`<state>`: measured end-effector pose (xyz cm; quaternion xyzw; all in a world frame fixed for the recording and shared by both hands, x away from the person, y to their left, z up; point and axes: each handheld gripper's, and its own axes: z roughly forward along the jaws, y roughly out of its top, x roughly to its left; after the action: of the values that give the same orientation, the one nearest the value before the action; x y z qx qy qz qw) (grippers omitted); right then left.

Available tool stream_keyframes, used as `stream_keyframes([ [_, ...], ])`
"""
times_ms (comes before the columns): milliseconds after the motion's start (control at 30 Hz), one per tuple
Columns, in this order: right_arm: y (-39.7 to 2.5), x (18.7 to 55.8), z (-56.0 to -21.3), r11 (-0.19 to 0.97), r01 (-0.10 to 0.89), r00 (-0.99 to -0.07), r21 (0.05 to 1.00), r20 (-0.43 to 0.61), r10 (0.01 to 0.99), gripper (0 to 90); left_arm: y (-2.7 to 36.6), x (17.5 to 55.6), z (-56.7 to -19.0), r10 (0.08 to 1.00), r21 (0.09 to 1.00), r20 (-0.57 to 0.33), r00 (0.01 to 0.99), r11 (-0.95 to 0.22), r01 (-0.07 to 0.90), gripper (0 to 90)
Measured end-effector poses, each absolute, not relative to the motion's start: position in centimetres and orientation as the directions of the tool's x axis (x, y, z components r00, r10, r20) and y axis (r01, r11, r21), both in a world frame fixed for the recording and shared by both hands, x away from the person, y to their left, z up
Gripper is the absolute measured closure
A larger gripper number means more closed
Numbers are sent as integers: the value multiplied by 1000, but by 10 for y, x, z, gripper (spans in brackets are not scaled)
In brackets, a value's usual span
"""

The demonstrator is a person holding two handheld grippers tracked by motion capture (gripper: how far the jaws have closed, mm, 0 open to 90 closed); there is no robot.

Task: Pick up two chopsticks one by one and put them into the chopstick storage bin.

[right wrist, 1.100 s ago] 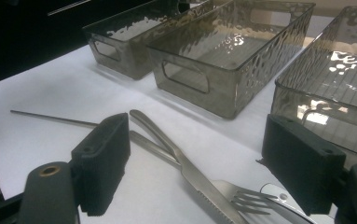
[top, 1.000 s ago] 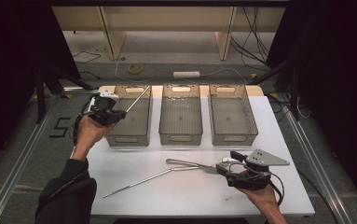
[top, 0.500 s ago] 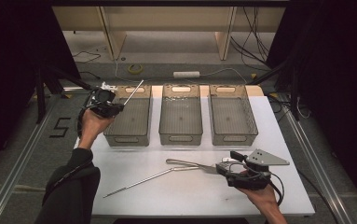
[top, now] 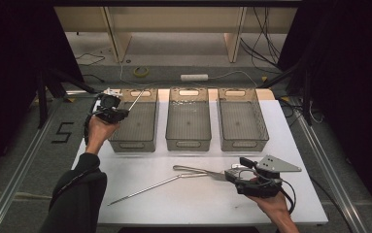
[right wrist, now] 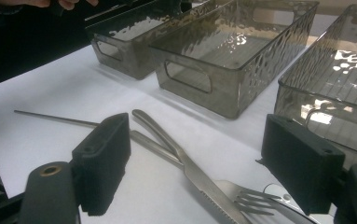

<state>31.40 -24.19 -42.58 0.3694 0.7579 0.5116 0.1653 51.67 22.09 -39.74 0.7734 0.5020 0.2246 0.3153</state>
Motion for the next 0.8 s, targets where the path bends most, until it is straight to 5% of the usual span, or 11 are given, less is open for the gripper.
stream_keyframes([
  [400,-242,314,-426,205,392,-674,897,129,727,250,222,524,-411,936,711,16,351,-258,655,836],
  [600,-242,314,-426,202,394,-670,897,130,730,250,217,514,-409,927,720,-22,374,-245,650,553],
  [800,-242,314,-426,205,391,-672,897,127,729,250,209,487,-402,881,720,-61,470,-287,632,386],
])
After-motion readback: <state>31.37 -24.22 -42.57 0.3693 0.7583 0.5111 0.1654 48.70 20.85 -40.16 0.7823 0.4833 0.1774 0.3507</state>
